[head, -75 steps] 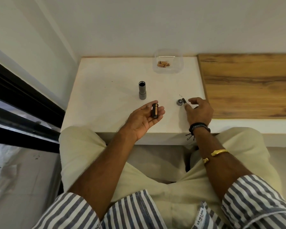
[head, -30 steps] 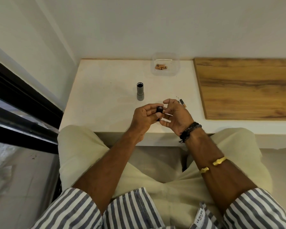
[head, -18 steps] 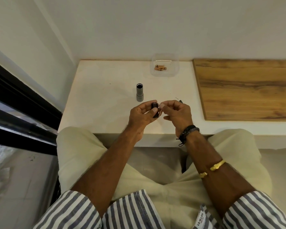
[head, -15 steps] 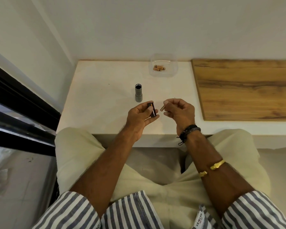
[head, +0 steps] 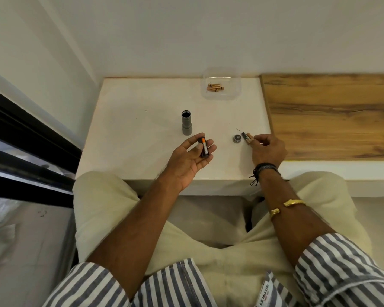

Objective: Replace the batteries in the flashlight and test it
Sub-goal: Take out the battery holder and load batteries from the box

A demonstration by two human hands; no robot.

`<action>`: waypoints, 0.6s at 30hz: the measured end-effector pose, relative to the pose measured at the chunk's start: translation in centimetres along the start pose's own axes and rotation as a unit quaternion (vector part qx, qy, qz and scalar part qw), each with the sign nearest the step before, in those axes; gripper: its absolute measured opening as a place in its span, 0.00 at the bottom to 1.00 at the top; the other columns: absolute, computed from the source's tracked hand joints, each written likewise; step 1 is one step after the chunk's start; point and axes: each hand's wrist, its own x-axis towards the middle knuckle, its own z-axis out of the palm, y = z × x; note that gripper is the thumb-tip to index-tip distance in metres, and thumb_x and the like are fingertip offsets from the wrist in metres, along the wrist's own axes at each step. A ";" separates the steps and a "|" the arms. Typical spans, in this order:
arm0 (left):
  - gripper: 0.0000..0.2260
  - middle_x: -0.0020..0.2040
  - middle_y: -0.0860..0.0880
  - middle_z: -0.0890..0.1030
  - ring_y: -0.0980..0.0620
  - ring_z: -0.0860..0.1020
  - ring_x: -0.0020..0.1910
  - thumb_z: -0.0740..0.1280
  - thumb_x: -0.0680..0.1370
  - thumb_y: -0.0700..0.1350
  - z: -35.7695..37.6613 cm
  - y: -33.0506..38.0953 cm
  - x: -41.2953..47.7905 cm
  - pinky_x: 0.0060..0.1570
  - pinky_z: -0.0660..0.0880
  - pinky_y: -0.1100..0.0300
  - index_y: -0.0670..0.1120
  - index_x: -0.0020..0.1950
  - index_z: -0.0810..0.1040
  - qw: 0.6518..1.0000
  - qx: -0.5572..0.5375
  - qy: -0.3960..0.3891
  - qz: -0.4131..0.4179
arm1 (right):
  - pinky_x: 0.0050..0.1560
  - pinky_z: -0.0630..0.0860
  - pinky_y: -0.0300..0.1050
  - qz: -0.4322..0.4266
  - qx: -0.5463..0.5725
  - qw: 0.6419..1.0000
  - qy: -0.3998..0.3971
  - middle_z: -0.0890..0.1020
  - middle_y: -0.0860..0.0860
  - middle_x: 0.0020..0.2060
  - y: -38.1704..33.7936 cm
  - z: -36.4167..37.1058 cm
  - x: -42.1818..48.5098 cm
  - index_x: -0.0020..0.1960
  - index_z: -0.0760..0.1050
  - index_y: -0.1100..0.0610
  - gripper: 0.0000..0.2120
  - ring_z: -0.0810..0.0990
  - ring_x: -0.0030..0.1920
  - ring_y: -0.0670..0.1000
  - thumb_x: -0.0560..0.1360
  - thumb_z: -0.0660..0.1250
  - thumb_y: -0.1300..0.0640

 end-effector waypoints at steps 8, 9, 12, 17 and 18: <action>0.15 0.64 0.42 0.81 0.45 0.80 0.63 0.61 0.83 0.37 0.4 -0.1 -0.3 0.64 0.76 0.52 0.46 0.69 0.75 0.998 0.040 -0.048 -0.002 | 0.37 0.74 0.35 0.001 -0.055 0.998 -0.024 0.82 0.44 0.38 0.3 0.3 0.1 0.45 0.86 0.53 0.03 0.80 0.40 0.46 0.72 0.77 0.56; 0.15 0.64 0.42 0.81 0.45 0.80 0.63 0.61 0.83 0.37 0.4 -0.1 -0.3 0.64 0.76 0.52 0.46 0.69 0.75 0.998 0.039 -0.050 -0.001 | 0.39 0.76 0.37 0.002 -0.055 0.998 -0.025 0.83 0.45 0.38 0.2 0.2 0.1 0.46 0.86 0.53 0.03 0.79 0.41 0.46 0.72 0.77 0.55; 0.15 0.61 0.43 0.81 0.45 0.81 0.62 0.61 0.83 0.37 0.2 0.0 -0.4 0.63 0.77 0.52 0.45 0.69 0.75 0.998 0.039 -0.054 0.007 | 0.44 0.75 0.40 -0.003 -0.038 0.999 -0.011 0.84 0.46 0.42 -0.5 -0.2 -0.5 0.47 0.85 0.53 0.05 0.80 0.44 0.47 0.72 0.77 0.54; 0.15 0.59 0.44 0.82 0.43 0.81 0.62 0.62 0.82 0.34 0.4 -0.1 -0.4 0.62 0.78 0.51 0.44 0.68 0.75 0.995 0.072 -0.059 0.036 | 0.43 0.80 0.44 -0.014 0.059 0.986 -0.154 0.85 0.46 0.40 -3.9 -0.4 -3.8 0.47 0.84 0.53 0.04 0.82 0.43 0.48 0.73 0.73 0.59; 0.15 0.60 0.44 0.82 0.43 0.80 0.62 0.62 0.82 0.34 0.4 -0.2 -0.4 0.61 0.78 0.51 0.44 0.67 0.76 0.994 0.080 -0.056 0.043 | 0.41 0.79 0.44 0.013 0.091 0.970 -0.224 0.85 0.47 0.42 -4.5 -0.3 -4.8 0.49 0.84 0.52 0.05 0.82 0.44 0.48 0.74 0.72 0.59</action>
